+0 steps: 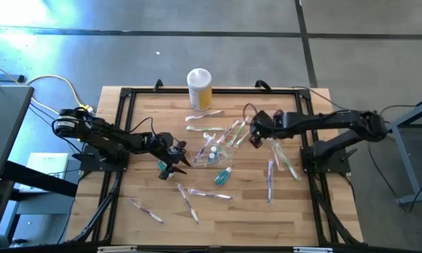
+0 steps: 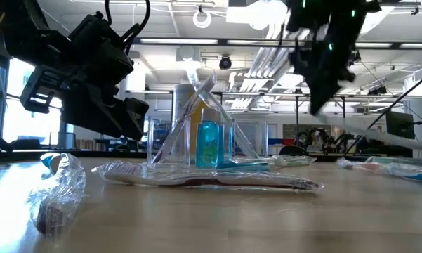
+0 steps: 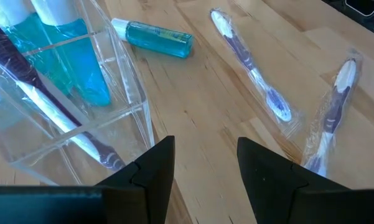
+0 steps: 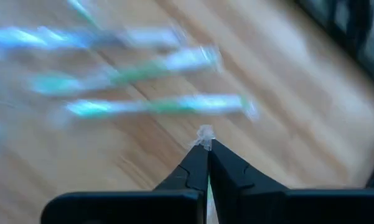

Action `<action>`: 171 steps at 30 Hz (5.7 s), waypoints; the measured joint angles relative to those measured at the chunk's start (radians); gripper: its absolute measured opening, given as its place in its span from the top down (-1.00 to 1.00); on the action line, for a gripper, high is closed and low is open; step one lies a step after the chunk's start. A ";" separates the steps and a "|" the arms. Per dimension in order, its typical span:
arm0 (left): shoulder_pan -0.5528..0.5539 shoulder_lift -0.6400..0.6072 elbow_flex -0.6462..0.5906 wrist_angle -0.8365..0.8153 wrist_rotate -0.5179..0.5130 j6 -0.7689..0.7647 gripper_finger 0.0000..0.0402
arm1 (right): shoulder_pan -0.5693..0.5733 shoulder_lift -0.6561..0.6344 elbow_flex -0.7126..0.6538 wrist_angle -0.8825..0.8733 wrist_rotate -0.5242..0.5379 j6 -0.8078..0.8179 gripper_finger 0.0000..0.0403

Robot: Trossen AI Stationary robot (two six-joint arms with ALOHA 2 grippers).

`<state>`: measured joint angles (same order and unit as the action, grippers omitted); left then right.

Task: Pick & Place toothbrushing station
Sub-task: Put the violet toothbrush into the transparent organizer

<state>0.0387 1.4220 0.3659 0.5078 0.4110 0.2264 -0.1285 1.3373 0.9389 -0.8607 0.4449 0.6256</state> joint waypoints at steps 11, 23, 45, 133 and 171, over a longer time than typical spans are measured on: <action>0.000 0.000 0.000 -0.001 0.000 -0.034 0.16 | 0.462 0.000 0.188 0.372 0.495 -0.242 0.99; 0.000 0.000 -0.001 0.003 0.000 -0.048 0.16 | 0.522 0.207 0.188 0.984 0.559 -0.735 0.99; 0.000 0.003 -0.001 -0.021 0.029 -0.048 0.16 | 0.401 0.288 -0.116 1.673 0.419 -0.821 0.99; 0.000 0.003 0.000 0.041 0.014 -0.049 0.16 | 0.581 0.230 -0.214 1.677 1.126 -1.207 -0.03; 0.000 0.003 0.000 0.041 0.014 -0.049 0.16 | 0.552 0.230 -0.214 1.488 1.120 -0.988 -0.03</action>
<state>0.0390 1.4254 0.3656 0.5484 0.4255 0.1777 0.4232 1.5677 0.7246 0.6273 1.5646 -0.3626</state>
